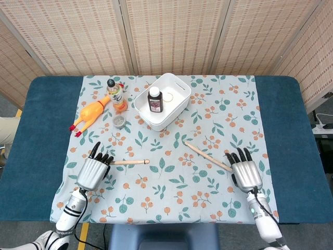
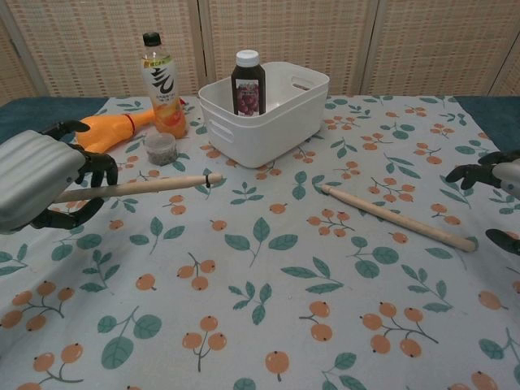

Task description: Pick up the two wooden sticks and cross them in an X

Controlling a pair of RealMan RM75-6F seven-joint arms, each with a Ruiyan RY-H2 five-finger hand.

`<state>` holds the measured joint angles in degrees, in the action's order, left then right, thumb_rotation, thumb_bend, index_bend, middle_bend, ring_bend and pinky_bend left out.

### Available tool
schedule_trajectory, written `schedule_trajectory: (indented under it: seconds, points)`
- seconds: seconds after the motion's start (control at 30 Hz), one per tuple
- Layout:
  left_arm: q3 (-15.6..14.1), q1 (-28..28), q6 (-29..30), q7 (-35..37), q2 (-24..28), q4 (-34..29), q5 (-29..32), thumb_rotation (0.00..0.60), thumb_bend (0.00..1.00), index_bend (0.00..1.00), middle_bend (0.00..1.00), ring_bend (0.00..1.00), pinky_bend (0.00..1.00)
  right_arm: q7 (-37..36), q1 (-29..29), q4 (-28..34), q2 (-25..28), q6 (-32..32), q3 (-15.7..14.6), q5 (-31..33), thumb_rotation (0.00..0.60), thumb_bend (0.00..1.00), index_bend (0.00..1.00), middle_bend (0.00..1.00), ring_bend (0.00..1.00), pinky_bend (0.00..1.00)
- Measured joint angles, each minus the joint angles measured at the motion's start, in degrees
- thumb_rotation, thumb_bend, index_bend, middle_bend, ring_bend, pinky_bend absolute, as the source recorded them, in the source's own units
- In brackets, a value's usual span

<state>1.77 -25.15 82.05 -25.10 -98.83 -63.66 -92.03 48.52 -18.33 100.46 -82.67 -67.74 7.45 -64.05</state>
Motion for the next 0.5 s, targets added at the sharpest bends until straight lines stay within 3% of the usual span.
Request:
schedule_trajectory:
  seconds: [0.27,0.5]
  points:
    - [-0.06,0.83,0.65,2.72,2.24,-0.36,-0.17,0.6,0.54,0.85,0.92,0.5,0.15,7.31,-4.95,-4.49,-7.3,0.4,1.17,9.13,0.6,0.37,0.16,0.19,0.0,0.0]
    - [0.04,1.14,1.61,4.02,2.79,0.09,-0.94,0.6,0.54,0.85,0.92,0.51,0.15,10.77,-8.13,-7.84,-10.48,0.15,1.82,14.59,0.6,0.37,0.21,0.22,0.0,0.0]
